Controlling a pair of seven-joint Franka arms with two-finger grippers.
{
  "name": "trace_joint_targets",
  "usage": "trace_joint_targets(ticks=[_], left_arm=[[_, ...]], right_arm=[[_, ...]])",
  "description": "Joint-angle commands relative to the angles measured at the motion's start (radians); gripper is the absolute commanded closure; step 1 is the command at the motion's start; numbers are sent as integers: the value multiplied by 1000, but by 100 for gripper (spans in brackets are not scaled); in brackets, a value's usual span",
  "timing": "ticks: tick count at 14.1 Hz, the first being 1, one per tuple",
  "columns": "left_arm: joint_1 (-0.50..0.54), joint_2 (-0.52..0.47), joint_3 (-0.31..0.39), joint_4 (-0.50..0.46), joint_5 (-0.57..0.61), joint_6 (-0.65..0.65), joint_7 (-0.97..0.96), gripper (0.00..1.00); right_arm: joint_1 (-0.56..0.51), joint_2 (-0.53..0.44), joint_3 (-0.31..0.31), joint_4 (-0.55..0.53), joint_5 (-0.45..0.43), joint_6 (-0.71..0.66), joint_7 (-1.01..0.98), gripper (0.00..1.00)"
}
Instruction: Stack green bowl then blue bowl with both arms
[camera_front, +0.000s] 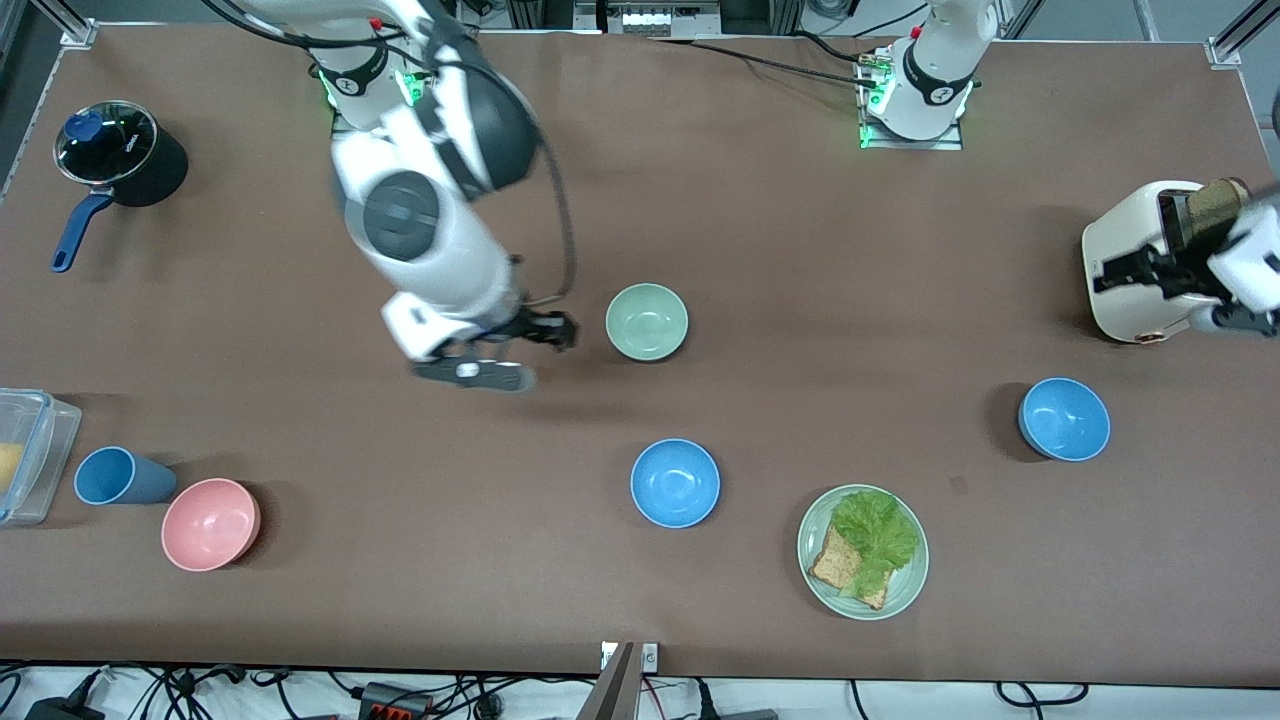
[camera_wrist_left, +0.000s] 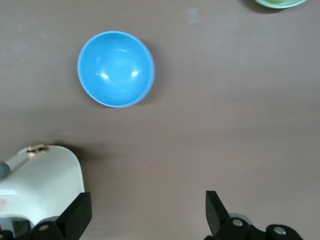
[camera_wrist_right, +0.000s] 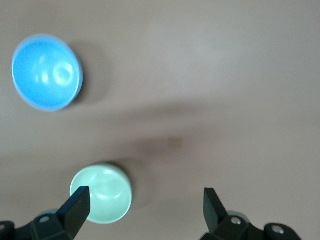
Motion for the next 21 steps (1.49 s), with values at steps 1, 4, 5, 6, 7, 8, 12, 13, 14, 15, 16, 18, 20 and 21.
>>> trace_joint_targets(ticks=[1,4,5,6,7,8,12,13,14,15,16,18,20,21], left_arm=[[36,183,-11,174,42,-5,102,0],[50,273,-11,173,107,151,116,0],[50,286,-11,161,109,189,125,0],[50,309,-11,161,107,220,152,0],[51,331,-11,161,107,258,175,0],[59,355,-11,161,107,293,200,0],[82,424,-11,123,107,402,243,0],[82,425,-11,77,107,451,242,0],[83,425,-11,34,107,517,242,0],[85,425,-11,11,107,556,243,0],[93,434,-11,6,107,564,243,0],[103,452,-13,7,107,570,245,0],[103,452,-13,7,107,573,246,24],[103,452,-13,9,107,573,245,40]], right_arm=[[-5,-39,-106,5,1,-46,-89,0],[-33,-69,-211,7,4,-93,-173,0],[-49,-80,-228,7,8,-96,-192,0],[-69,-94,-229,7,11,-98,-198,0],[-92,-95,-231,7,13,-98,-200,0],[-103,-95,-229,7,4,-99,-206,0],[-207,-117,-177,7,-1,-96,-241,0],[-247,-124,-148,7,-3,-96,-273,0],[-298,-137,-125,7,-9,-96,-307,0],[-342,-154,-107,5,-16,-96,-341,0],[-382,-164,-94,2,-16,-98,-377,0],[-433,-198,-88,-9,-19,-127,-465,0],[-483,-221,-84,-12,-19,-168,-561,0],[-506,-236,-61,-21,-30,-162,-594,0]])
